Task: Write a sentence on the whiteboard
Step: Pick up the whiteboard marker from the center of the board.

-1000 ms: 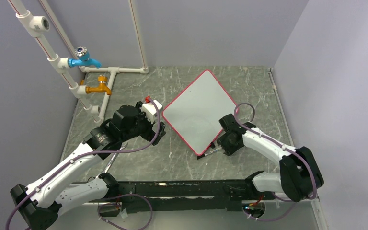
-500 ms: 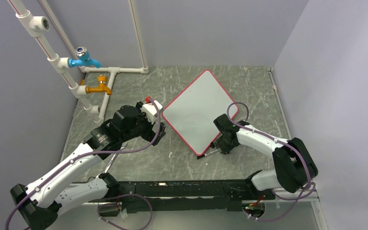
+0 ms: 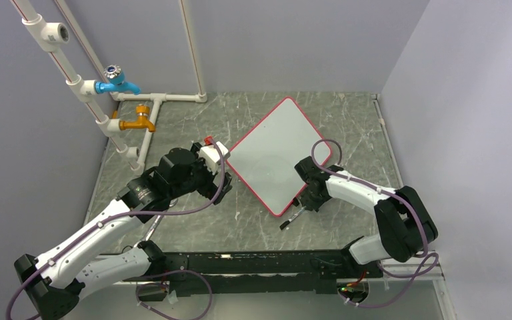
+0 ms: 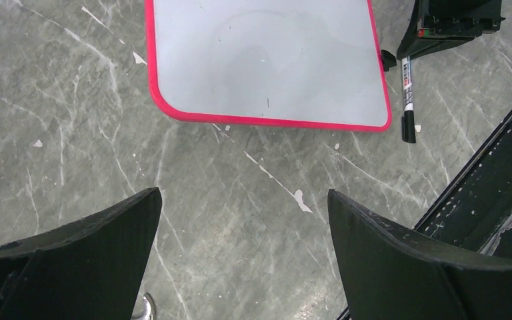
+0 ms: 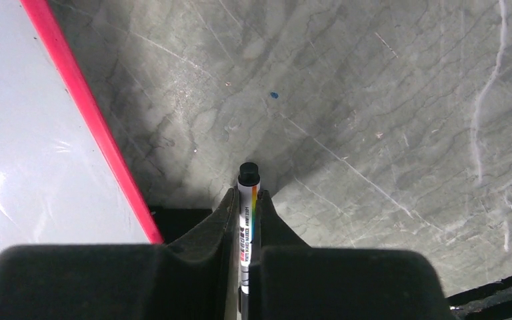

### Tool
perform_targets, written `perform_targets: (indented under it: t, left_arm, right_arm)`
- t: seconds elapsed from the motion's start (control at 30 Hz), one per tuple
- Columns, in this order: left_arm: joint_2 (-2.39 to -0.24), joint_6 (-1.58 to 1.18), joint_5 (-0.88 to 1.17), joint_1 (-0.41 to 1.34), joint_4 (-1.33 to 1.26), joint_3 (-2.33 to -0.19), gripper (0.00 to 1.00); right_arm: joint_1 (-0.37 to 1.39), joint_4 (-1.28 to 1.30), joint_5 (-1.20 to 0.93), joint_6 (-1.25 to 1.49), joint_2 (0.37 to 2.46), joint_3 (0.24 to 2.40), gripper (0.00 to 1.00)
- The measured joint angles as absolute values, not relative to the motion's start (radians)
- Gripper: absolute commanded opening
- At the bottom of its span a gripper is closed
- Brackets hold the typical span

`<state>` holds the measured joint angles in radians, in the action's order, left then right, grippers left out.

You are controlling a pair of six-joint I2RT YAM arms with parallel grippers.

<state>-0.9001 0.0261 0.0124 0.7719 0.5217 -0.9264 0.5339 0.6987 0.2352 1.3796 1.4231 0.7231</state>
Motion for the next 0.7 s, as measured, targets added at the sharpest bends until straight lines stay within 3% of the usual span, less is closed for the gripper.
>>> perform_targets:
  t: [0.3,0.7]
  left_arm:
    - [-0.907,0.033,-0.001,0.796,0.522,-0.926,0.99]
    - [-0.925,-0.028,0.041,0.823,0.459,-0.92,0.97]
  right_arm:
    - [0.535,0.731,0.268,1.35,1.37,0.698,0.0]
    - [0.535,0.96,0.367,1.282,1.006,0.821,0.0]
